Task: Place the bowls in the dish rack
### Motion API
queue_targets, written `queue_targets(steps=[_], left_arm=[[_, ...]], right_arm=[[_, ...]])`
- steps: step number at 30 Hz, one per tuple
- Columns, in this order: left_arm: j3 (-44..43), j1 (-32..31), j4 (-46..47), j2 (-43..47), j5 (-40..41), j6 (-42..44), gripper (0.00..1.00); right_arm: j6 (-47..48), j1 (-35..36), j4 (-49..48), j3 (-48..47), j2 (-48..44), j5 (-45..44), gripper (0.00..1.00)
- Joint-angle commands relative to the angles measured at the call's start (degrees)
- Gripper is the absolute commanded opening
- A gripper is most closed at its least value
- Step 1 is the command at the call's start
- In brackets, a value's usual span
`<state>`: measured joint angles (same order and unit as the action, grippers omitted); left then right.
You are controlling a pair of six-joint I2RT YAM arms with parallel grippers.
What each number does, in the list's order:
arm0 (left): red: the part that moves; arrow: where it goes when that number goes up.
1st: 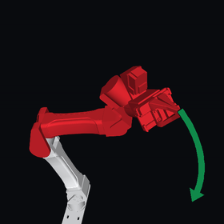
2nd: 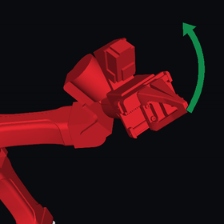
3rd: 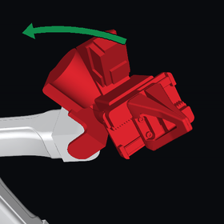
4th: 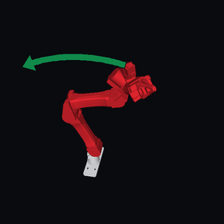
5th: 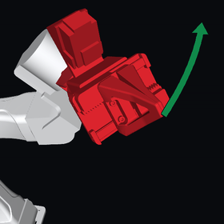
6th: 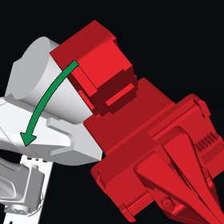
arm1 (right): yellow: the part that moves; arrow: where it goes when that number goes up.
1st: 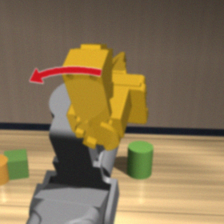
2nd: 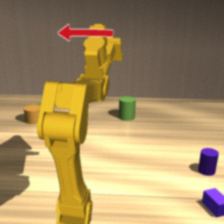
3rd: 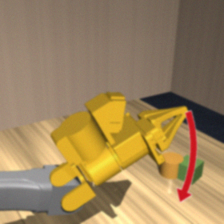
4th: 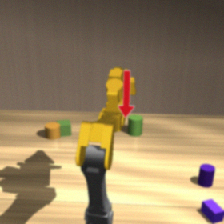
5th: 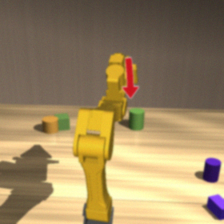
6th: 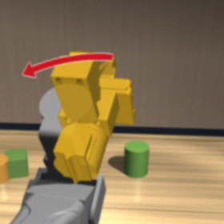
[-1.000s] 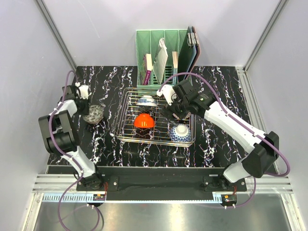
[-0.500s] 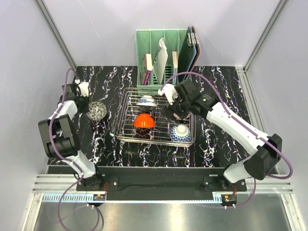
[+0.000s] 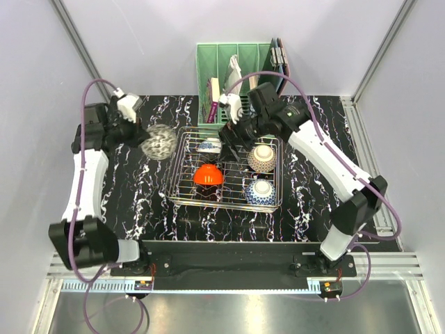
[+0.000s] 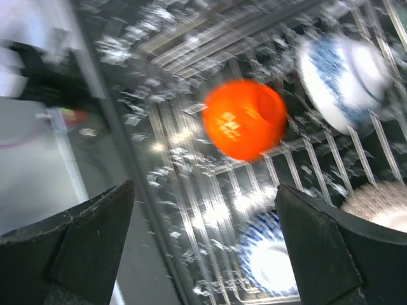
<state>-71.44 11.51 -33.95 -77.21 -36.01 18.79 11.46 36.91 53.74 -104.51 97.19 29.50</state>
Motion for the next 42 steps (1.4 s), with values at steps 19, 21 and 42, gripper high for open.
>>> queue_targets(steps=[19,21,42], left_arm=[[-9.0,-20.1,4.2,3.9,-22.6,-7.7,0.0],[-9.2,-21.3,4.6,4.0,-20.3,-7.8,0.0],[-5.6,-27.7,9.3,6.7,-5.0,-8.4,0.0]], right_arm=[[-19.4,-10.4,-7.5,-6.2,11.1,52.1,1.0],[-20.2,-10.4,-8.4,-6.7,11.5,52.2,1.0],[-24.6,-7.3,-11.5,-8.0,16.8,51.6,1.0]])
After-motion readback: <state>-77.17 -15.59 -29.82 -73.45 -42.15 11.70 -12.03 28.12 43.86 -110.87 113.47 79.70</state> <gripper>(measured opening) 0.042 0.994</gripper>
